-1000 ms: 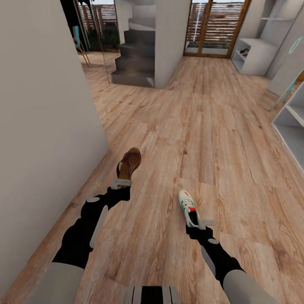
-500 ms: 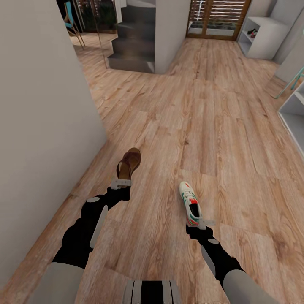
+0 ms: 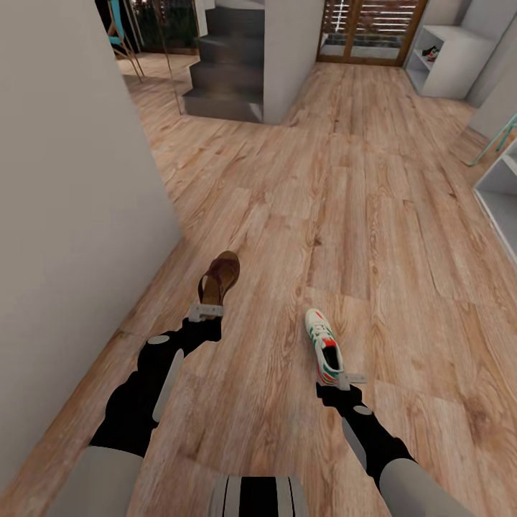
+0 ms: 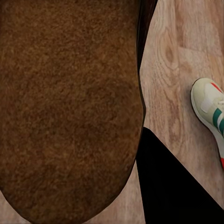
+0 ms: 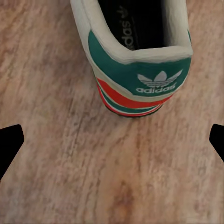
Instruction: Pick up the two gym shoes and the two sandals from the corridor floor and place them onto the hallstand (shoe rack) in the corridor, making sure they are on the rack and not on the floor. Arrange them so the two gym shoes are next to each other and the two sandals are next to each other.
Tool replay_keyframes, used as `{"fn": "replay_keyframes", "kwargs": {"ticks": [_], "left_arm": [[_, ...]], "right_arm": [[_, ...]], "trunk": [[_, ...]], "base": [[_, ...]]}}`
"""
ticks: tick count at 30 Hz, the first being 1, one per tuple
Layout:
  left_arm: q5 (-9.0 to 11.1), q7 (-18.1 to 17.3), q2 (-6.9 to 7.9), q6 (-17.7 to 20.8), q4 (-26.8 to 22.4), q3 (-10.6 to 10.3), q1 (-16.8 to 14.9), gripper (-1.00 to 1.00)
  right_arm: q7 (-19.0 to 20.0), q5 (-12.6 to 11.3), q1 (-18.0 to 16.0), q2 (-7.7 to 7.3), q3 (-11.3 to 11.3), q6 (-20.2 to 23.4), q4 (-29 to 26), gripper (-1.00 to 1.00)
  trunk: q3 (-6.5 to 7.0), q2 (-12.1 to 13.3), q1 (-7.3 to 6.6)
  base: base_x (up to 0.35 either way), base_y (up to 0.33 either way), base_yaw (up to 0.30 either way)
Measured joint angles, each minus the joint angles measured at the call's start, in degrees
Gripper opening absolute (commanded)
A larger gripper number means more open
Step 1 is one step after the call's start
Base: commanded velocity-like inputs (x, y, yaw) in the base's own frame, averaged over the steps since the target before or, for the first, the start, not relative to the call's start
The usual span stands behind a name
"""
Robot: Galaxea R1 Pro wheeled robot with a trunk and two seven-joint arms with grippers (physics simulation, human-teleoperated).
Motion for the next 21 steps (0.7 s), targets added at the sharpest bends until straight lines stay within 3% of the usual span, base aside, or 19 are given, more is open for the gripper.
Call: {"fn": "replay_keyframes", "kwargs": {"ticks": [21], "left_arm": [[0.00,0.00,0.00,-0.02,0.00,0.00,0.00,-1.00]], "right_arm": [[0.00,0.00,0.00,-0.01,0.00,0.00,0.00,1.00]], "trunk": [[0.00,0.00,0.01]], "base": [[0.047,-0.027,0.000]]}}
